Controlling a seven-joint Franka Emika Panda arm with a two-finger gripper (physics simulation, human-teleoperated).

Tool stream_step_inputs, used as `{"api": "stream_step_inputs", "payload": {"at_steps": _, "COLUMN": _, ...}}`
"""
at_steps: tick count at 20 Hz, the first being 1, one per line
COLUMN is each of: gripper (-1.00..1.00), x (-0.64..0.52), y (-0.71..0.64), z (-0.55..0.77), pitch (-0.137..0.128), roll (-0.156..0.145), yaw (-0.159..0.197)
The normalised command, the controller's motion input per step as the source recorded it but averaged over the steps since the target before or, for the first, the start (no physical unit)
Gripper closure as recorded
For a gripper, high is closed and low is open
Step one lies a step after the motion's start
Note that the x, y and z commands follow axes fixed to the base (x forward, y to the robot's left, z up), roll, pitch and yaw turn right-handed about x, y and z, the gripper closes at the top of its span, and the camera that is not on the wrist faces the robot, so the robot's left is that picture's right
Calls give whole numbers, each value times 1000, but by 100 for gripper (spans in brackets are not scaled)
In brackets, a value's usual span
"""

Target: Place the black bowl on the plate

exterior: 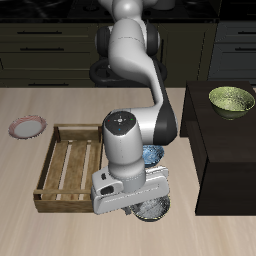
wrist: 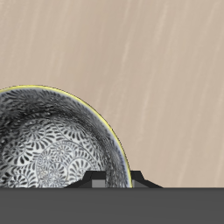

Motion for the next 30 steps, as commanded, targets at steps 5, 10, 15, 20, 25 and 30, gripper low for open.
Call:
{"api": "stream_step_inputs", "payload": {"at_steps": 5, "gripper": 100, "x": -66, "y": -28, "z": 220, "pitch": -37, "roll": -2, "yaw": -30}}
{"api": "stream_step_inputs", "payload": {"at_steps": 10, "gripper": 100, "x": -270, "y": -56, "z": 268, "pitch": -61, "roll": 3, "yaw": -37}}
{"api": "stream_step_inputs", "payload": {"at_steps": 15, "gripper": 100, "x": -375, "y": -155, "z": 397, "pitch": -73, "roll": -11, "yaw": -28}}
{"api": "stream_step_inputs", "payload": {"at_steps": 20, "gripper": 100, "x": -307, "y": -214, "z": 320, "pitch": -50, "roll": 1, "yaw": -19}}
{"api": "stream_step_inputs", "payload": {"at_steps": 25, "gripper": 100, "x": -244, "y": -270, "z": 316, "pitch": -50, "roll": -17, "yaw": -12}}
{"api": "stream_step_inputs", "payload": {"at_steps": 30, "gripper": 100, "x": -344, "y": -258, "z": 373, "pitch": -55, "roll": 0, "yaw": -5}}
